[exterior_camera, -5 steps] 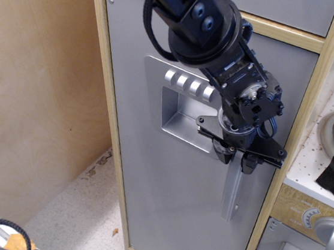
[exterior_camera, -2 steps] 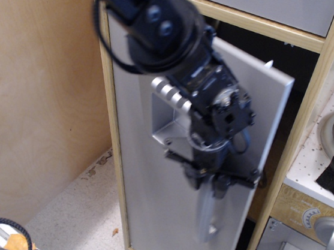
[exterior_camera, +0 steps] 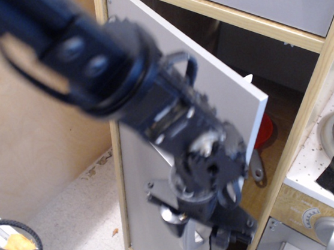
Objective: Open fridge
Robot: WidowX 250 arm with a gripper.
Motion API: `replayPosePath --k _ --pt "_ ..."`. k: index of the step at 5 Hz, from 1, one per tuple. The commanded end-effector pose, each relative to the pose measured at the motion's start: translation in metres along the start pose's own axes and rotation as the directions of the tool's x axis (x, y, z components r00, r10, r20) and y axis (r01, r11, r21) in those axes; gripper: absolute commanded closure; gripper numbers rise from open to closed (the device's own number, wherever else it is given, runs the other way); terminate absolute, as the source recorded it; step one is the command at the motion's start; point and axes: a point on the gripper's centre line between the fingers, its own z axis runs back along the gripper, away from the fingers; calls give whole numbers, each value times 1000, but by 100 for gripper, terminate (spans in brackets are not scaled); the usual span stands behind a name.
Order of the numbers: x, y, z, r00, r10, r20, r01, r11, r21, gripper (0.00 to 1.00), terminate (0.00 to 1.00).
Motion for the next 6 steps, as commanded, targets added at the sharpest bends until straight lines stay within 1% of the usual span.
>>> replayPosePath --k 1,2,3,4,5,6 --pt "-16 -37 5 1000 25 -8 -26 997 -71 0 0" --pt "5 -60 3 995 -101 13 102 990 -96 0 0" --pt "30 -83 10 975 -221 29 222 969 -111 0 0" --pt "43 -107 17 959 -279 47 282 949 -137 0 0" --pt "53 -126 24 962 -270 41 273 951 -144 0 0" --pt "79 -128 28 940 -330 81 339 931 -135 0 0"
